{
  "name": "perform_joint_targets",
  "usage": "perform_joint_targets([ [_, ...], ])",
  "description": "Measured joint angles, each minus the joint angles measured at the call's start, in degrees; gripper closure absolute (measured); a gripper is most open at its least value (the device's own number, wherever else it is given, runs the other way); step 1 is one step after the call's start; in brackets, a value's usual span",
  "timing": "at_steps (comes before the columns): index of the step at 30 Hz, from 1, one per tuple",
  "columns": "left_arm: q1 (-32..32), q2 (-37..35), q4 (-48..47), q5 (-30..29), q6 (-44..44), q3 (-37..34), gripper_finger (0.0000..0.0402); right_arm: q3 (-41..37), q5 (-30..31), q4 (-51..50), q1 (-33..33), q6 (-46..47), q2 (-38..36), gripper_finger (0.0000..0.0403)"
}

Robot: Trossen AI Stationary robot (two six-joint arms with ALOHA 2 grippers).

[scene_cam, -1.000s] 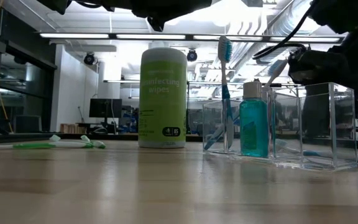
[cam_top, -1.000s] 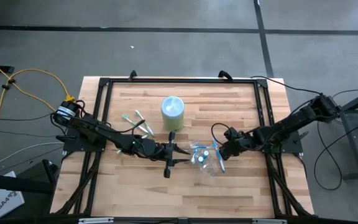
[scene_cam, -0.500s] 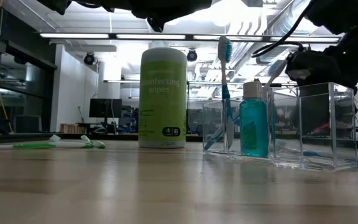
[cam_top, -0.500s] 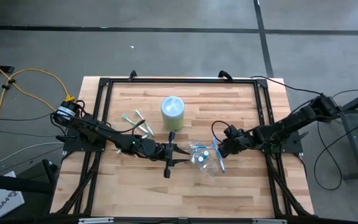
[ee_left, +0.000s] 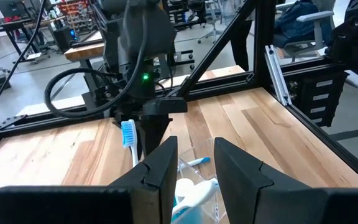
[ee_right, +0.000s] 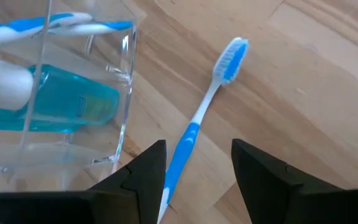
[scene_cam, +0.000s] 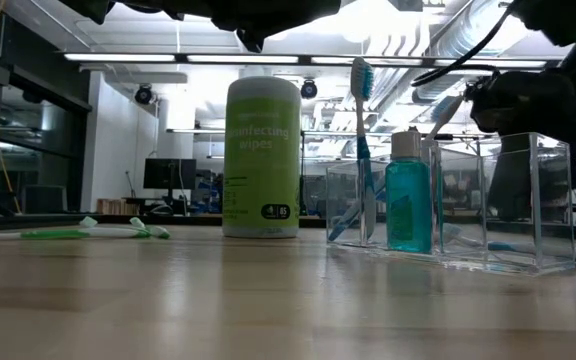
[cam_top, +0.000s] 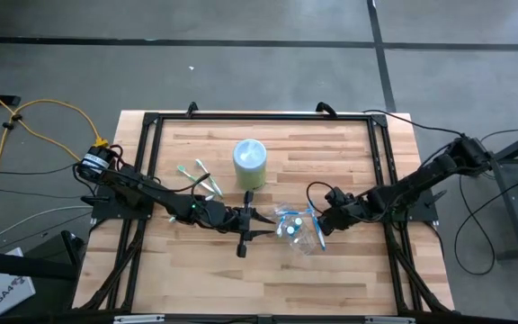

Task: Pick & Place toothbrushing station
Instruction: Put the blue toothbrush into the transparent organizer

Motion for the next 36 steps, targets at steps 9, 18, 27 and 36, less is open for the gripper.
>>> perform_joint_targets([
  [9, 0.00, 0.00, 0.00, 0.00, 0.02, 0.00, 0.0299, 0.00, 6.82, 0.48, 2.28, 1.62, -0.20, 0.0229],
  [18, 0.00, 0.00, -0.21, 3.46, 0.17, 0.00, 0.0299, 0.00, -0.10, 1.31, 2.28, -4.90, -0.20, 0.0229],
  [27, 0.26, 0.00, -1.28, 3.02, -1.56, 0.00, 0.0299, 0.00, -3.16, 1.29, 2.55, -7.53, -0.20, 0.0229],
  [36, 0.26, 0.00, -2.34, 2.91, -1.51, 0.00, 0.0299, 0.00, -0.92, 2.96, 5.57, -5.72, 2.74, 0.0229],
])
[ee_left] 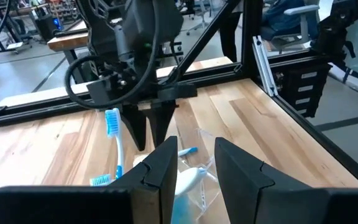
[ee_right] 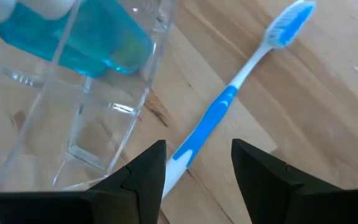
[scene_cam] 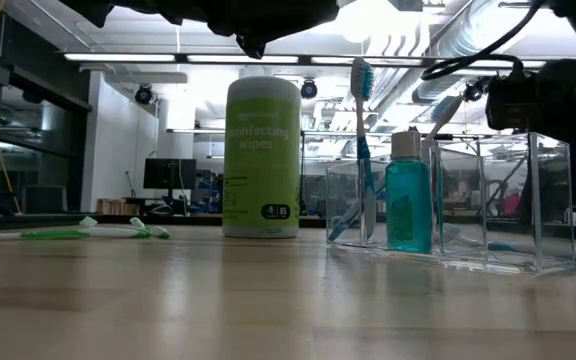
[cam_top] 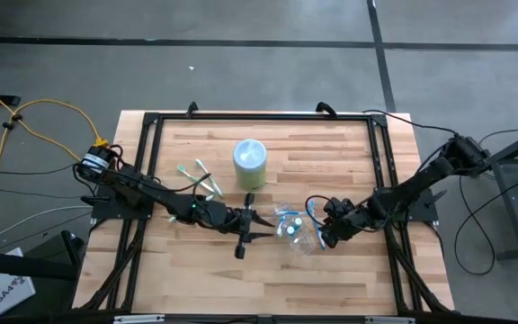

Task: Pick & Place toothbrushing station
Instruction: Put the blue toothbrush into the transparent organizer

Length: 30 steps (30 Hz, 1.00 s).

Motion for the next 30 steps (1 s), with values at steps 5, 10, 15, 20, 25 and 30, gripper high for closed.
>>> perform_joint_targets([
  [5, 0.09, 0.00, 0.00, -0.01, 0.01, 0.00, 0.0299, 0.02, 3.44, 1.38, 0.77, 0.00, 0.51, 0.0229],
  [10, 0.09, 0.00, 0.00, 0.00, 0.02, 0.00, 0.0299, 0.02, 8.09, 1.25, 0.09, -0.12, 0.52, 0.0229],
  [15, 0.10, 0.00, 0.00, 0.00, 0.02, -0.01, 0.0299, 0.02, 8.27, 1.27, -2.82, 0.22, 0.52, 0.0229],
  [20, 0.09, 0.00, 0.00, 0.00, 0.02, 0.00, 0.0299, 0.02, 4.26, 0.94, -6.67, 3.05, 0.52, 0.0229],
  [25, 0.09, 0.00, -0.20, 0.00, 0.04, 0.00, 0.0299, 0.02, -2.06, 0.02, -9.46, 3.08, 0.52, 0.0229],
  [30, 0.09, 0.00, -0.47, 0.01, 0.16, 0.00, 0.0299, 0.02, -6.52, -1.72, -11.89, 2.92, 0.52, 0.0229],
])
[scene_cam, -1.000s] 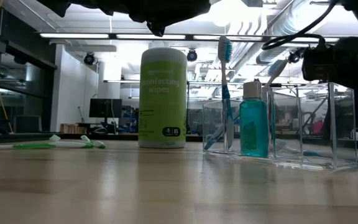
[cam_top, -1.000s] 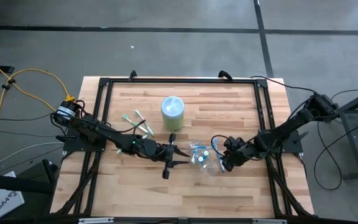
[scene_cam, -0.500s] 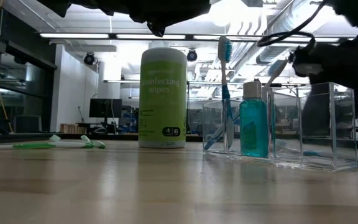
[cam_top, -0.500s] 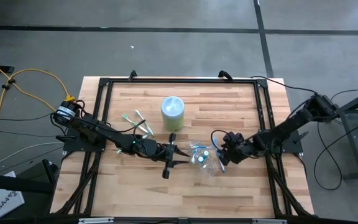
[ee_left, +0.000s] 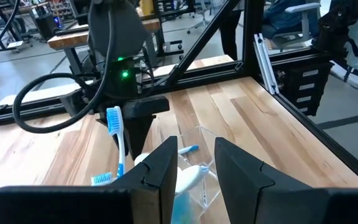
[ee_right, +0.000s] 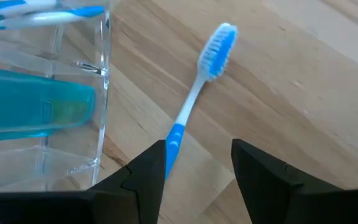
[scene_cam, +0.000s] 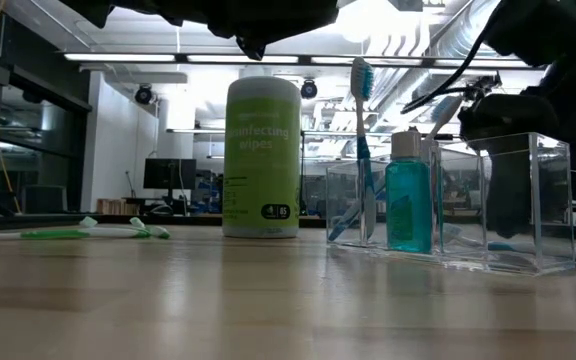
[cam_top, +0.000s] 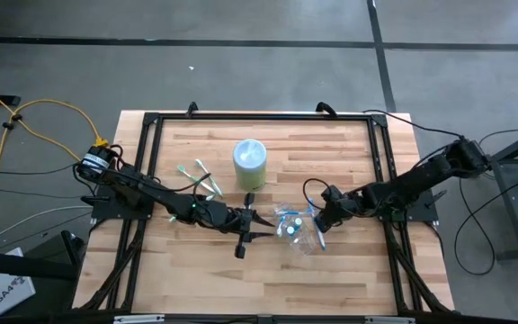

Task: Pick & Place toothbrushing station
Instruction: Put the blue toothbrush into the transparent organizer

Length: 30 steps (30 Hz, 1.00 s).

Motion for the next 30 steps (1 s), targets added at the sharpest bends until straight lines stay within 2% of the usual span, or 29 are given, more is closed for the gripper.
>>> perform_joint_targets([
  [15, 0.01, 0.00, -1.15, 0.01, 0.75, 0.00, 0.0299, 0.00, -10.10, 1.57, -6.16, -1.14, 0.00, 0.0229],
  [19, 0.00, 0.00, -1.12, 0.01, 1.85, 0.00, 0.0299, 0.00, -12.55, 1.55, -6.24, -4.62, -0.01, 0.0229],
  [26, 0.02, 0.00, -1.07, -0.01, 2.48, 0.00, 0.0299, 0.00, -13.62, 1.59, -6.09, -10.53, -0.02, 0.0229],
  [30, 0.02, 0.00, -1.08, -0.01, 2.48, 0.00, 0.0299, 0.00, -11.36, 1.75, -6.11, -10.42, -0.02, 0.0229],
])
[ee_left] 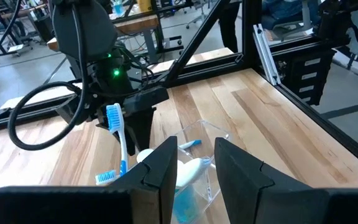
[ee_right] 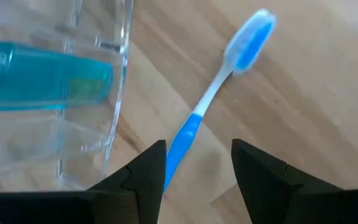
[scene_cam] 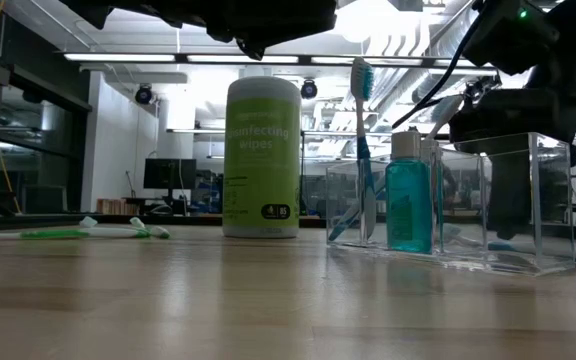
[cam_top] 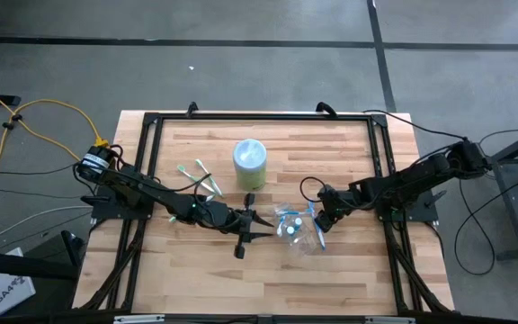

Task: Pick & Place toothbrushing station
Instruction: Put the blue toothbrush into the transparent organizer

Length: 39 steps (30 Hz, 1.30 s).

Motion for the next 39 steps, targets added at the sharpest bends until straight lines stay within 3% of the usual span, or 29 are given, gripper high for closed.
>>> perform_joint_targets([
  [16, 0.00, 0.00, -0.85, 0.00, 0.00, 0.00, 0.0299, -0.02, 2.28, 4.27, 2.53, 5.44, 1.60, 0.0229],
  [26, 0.00, 0.00, -0.90, 0.00, -0.09, 0.00, 0.0299, 0.26, 3.53, 8.39, 5.23, 9.28, 8.40, 0.0229],
  [39, 0.00, 0.00, -0.85, 0.00, -0.25, 0.00, 0.0299, 0.13, 6.11, 7.76, 5.81, 12.38, 8.70, 0.0229],
])
